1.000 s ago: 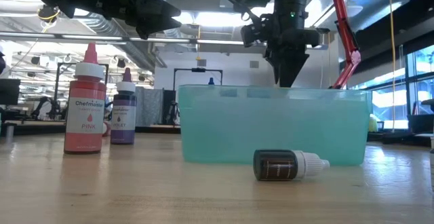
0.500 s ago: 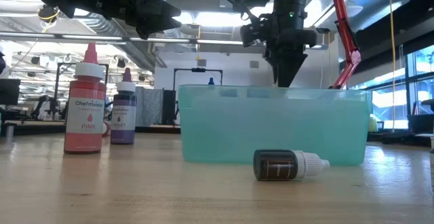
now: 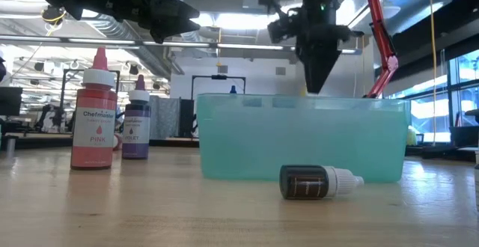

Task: Pick & Place food coloring
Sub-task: Put the large violet food coloring bottle into the green bin

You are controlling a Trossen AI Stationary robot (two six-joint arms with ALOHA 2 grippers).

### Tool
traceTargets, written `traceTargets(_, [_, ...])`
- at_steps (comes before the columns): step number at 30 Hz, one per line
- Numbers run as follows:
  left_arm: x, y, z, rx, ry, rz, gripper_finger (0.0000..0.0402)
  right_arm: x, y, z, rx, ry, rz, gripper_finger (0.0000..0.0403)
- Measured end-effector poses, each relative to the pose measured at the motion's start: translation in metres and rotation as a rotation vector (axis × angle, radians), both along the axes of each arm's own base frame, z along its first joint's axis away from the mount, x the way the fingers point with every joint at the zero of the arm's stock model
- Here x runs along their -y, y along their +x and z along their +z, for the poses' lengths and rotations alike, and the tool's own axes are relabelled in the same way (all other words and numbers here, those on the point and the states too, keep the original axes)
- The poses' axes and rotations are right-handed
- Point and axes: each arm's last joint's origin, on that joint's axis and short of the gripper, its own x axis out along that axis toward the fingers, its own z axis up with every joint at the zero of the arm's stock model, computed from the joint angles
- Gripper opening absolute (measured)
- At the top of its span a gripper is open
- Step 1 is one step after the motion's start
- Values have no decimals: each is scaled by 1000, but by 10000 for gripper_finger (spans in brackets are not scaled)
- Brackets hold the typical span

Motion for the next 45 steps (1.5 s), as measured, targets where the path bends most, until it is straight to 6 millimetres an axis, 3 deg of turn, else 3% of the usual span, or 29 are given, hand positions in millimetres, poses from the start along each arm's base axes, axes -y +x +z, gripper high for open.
traceTargets(8, [0,0,0,2,0,0,192,-24,-18,40,67,1,28,218])
traceTargets(15, [0,0,0,3,0,0,195,-59,-72,51,382,36,55,218])
traceTargets(21, [0,0,0,3,-3,-5,194,-76,-110,36,668,12,75,218])
traceTargets(30, [0,0,-1,-9,-3,-4,195,-84,-135,-13,878,34,223,218])
traceTargets(36, [-1,-1,-7,-78,26,8,192,-80,-148,-25,900,35,227,218])
traceTargets(45, [-2,-4,-15,-164,20,56,196,-78,-151,-31,892,31,229,218])
